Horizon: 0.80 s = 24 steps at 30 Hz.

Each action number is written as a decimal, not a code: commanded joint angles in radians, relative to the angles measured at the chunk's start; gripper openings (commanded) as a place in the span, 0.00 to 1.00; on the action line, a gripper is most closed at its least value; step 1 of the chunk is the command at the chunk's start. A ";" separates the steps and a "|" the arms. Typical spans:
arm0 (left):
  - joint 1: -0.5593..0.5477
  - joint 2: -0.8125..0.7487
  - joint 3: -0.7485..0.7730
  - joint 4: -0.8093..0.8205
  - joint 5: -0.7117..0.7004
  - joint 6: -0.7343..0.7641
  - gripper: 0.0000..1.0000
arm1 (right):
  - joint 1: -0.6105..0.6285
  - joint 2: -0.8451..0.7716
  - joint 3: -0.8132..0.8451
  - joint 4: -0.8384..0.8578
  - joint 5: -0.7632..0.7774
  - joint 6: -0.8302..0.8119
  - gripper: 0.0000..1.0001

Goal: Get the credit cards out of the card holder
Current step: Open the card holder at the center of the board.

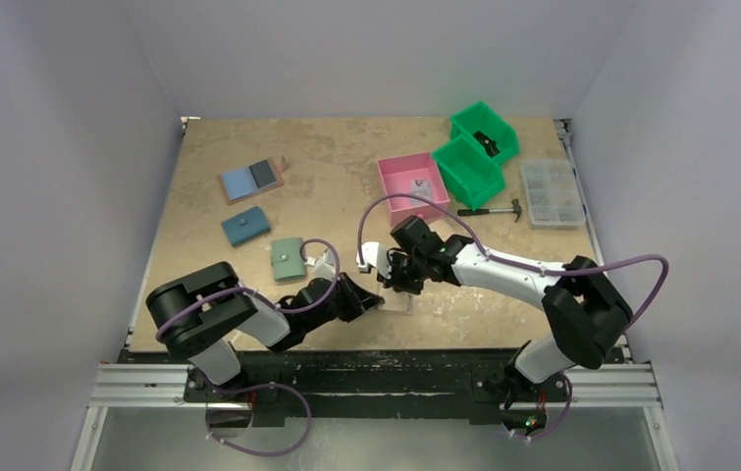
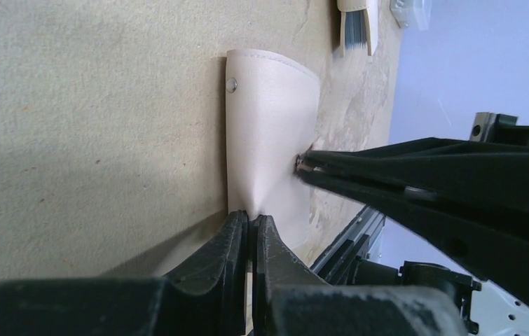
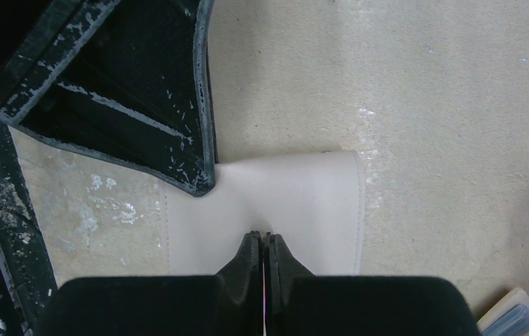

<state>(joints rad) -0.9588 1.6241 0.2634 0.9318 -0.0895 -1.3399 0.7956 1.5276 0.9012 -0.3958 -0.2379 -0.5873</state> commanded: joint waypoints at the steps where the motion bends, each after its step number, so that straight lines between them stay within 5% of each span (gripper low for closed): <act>1: 0.011 -0.030 -0.035 0.039 -0.009 -0.014 0.00 | -0.046 -0.028 0.016 -0.035 0.082 -0.040 0.00; 19: 0.035 -0.055 -0.051 0.047 0.018 0.021 0.00 | -0.170 -0.038 0.026 -0.063 -0.003 -0.021 0.00; 24: 0.064 -0.147 -0.032 -0.056 0.059 0.105 0.34 | -0.219 0.014 0.065 -0.141 -0.248 -0.002 0.24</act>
<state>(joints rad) -0.9173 1.5684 0.2241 0.9310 -0.0654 -1.3209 0.6174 1.5192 0.9047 -0.4686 -0.2993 -0.5972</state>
